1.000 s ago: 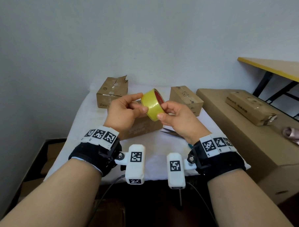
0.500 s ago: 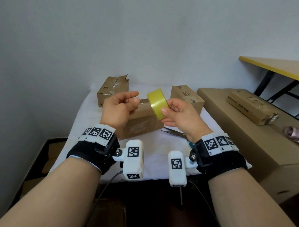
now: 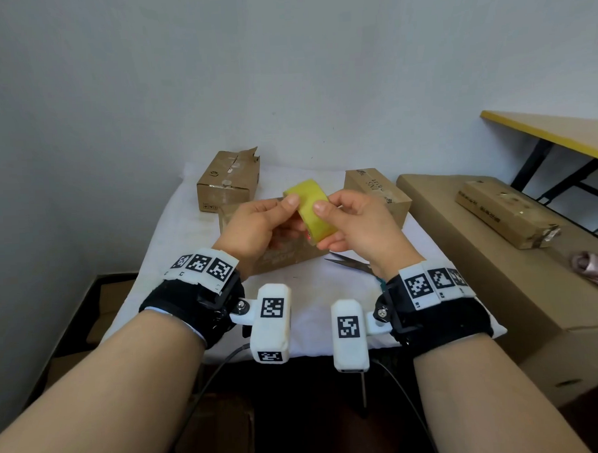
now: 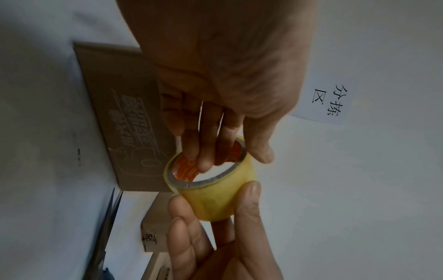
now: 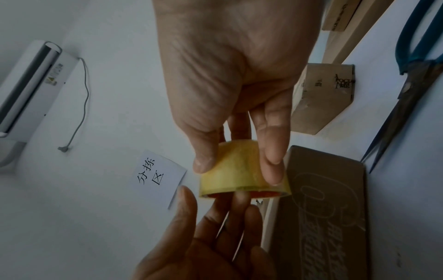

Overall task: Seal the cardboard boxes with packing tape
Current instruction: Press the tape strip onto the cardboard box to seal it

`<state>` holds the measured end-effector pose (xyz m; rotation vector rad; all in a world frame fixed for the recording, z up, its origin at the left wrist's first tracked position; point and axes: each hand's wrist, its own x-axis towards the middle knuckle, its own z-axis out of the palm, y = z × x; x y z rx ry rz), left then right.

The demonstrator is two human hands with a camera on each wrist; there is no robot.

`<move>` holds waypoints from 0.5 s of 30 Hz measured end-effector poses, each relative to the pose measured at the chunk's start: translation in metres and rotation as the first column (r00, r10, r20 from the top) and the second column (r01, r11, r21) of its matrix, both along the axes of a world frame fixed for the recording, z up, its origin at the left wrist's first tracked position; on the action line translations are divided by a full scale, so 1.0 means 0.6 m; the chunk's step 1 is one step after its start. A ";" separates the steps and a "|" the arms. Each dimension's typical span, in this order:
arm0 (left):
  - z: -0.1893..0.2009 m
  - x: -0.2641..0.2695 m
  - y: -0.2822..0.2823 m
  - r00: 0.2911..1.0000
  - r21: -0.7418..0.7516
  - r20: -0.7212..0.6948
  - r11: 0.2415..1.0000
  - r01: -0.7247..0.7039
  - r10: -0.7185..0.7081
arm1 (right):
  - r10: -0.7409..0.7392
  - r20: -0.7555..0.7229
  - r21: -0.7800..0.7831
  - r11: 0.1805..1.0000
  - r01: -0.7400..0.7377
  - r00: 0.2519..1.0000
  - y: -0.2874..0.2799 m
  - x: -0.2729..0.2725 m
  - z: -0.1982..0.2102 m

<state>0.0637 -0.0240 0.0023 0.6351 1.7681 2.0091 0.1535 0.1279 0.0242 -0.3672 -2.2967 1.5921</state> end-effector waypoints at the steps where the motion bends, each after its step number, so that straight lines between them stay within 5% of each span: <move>1: -0.001 0.001 0.000 1.000 0.007 0.006 1.000 0.019 -0.019 | 0.014 0.007 0.004 1.000 -0.014 1.000 -0.002 0.000 0.000; 15: -0.005 -0.012 -0.001 0.982 0.121 0.174 0.992 0.048 -0.069 | 0.110 -0.001 0.030 0.994 -0.109 0.994 -0.005 -0.003 0.003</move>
